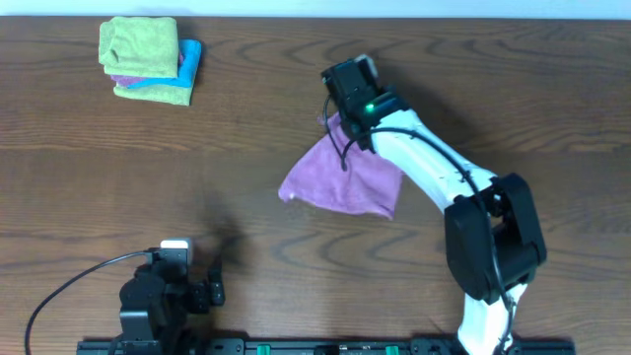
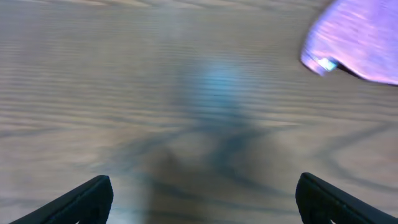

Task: Fold the cloth
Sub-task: 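Lay the cloth down and bring the left gripper toward its left edge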

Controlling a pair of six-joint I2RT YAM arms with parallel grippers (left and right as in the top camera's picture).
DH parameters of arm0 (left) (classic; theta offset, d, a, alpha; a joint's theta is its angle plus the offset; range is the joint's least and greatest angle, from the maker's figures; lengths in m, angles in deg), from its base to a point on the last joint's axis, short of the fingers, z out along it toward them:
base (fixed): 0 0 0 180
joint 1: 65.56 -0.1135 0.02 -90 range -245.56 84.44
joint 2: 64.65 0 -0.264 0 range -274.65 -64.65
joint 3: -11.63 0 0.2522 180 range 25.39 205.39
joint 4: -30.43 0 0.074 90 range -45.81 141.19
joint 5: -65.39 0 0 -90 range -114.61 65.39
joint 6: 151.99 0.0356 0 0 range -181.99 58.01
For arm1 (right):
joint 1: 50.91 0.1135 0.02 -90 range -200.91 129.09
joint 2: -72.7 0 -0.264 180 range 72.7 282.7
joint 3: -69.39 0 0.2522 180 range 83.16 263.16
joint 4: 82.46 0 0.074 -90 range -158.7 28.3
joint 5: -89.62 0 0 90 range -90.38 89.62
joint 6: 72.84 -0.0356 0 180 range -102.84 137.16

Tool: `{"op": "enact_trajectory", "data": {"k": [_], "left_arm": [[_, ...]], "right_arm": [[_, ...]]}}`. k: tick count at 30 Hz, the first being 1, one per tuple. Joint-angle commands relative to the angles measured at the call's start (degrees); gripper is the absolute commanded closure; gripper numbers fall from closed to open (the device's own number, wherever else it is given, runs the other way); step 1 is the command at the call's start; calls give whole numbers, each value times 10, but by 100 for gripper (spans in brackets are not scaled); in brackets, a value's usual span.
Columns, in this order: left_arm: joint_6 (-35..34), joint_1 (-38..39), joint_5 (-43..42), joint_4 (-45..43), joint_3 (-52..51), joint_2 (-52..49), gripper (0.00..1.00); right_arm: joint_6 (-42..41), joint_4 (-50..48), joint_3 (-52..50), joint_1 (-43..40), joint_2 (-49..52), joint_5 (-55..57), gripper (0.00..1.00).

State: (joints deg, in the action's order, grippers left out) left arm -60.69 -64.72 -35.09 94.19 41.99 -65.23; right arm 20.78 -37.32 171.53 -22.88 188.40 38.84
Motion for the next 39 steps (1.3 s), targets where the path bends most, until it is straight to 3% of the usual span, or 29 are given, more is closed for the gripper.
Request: {"op": "enact_trajectory", "data": {"k": [1,2,4,5,6,8,10,14,18,23,26,34,39], "left_arm": [[-5,-3,-81,3,-8,4,5],[-5,-3,-99,3,-8,4,5],[-5,-3,-121,3,-8,4,5],[-5,-3,-121,2,-8,4,5],[-6,-3,-122,1,-8,4,5],[-17,-3,-121,-2,-8,4,5],[-46,-3,-120,-11,-8,4,5],[-160,-3,-115,-42,-7,3,4],[-274,-3,-117,-59,13,-4,4],[-292,-2,-133,-69,101,-83,4],[-291,0,-150,-48,196,-214,4],[-243,24,-186,61,436,-596,4],[-256,74,-231,41,528,-764,5]], "right_arm": [[24,-30,9,-21,-5,10,97],[26,-46,9,-30,-5,8,92],[27,-59,9,-43,-5,8,71],[27,-61,9,-48,-5,9,50],[27,-60,9,-52,-5,9,35],[27,-52,9,-55,-5,12,20],[18,-29,9,-51,-7,26,13],[-76,72,22,-26,-35,16,12],[-199,181,42,-5,-95,-98,15],[-304,267,42,-31,-167,-265,15],[-304,322,42,-71,-191,-353,19],[-218,394,30,-167,-196,-473,17],[-201,389,-6,-223,-196,-553,18]]}}
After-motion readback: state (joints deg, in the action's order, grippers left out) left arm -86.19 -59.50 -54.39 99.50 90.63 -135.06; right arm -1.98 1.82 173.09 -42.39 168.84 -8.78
